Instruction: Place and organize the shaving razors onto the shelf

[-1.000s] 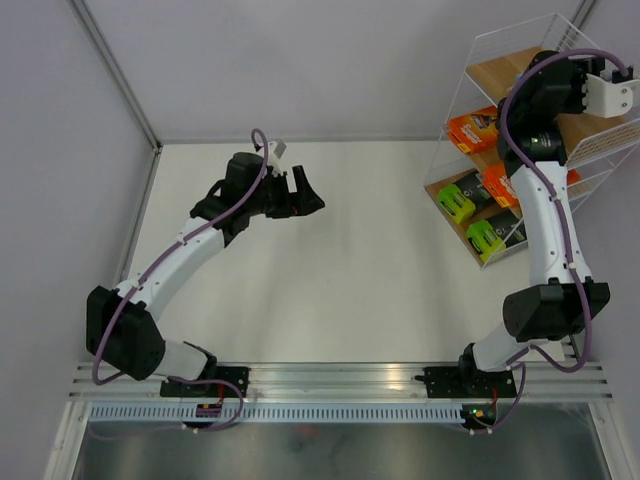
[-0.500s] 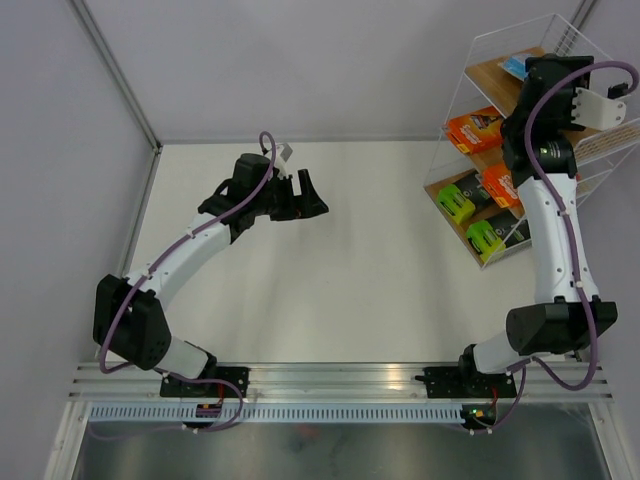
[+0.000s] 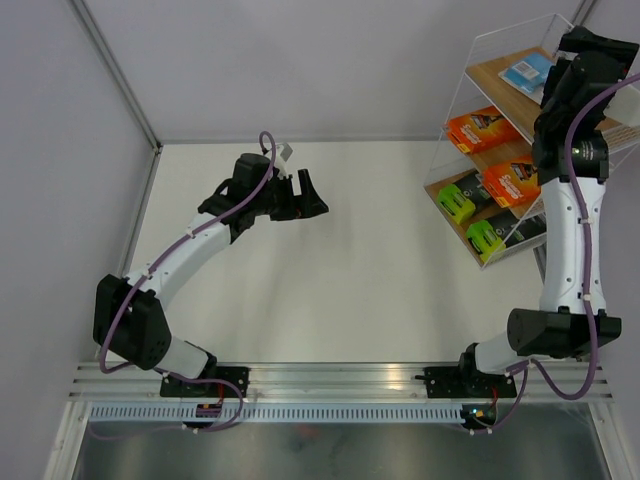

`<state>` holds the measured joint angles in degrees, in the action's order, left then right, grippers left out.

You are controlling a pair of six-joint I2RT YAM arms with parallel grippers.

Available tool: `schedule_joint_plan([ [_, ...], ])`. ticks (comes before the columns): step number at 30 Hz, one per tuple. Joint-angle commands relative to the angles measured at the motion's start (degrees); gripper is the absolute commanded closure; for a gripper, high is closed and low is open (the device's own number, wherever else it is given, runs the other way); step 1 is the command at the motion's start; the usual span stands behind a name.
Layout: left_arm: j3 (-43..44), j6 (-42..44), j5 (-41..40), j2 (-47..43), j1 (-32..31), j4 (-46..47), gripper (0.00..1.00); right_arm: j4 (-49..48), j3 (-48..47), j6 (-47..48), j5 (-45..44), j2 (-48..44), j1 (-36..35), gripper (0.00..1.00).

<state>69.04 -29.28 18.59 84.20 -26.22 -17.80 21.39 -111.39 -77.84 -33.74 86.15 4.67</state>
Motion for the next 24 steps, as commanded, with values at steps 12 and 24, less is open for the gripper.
schedule_joint_plan([
  [12,0.66,-0.26,0.22,-3.08,1.17,1.81,0.07,-4.69,-9.26,17.69,33.97,5.51,2.1,0.15],
  [24,2.87,-1.39,0.13,-11.24,14.78,-4.51,0.05,-10.47,3.52,41.79,55.34,-8.08,1.4,0.02],
])
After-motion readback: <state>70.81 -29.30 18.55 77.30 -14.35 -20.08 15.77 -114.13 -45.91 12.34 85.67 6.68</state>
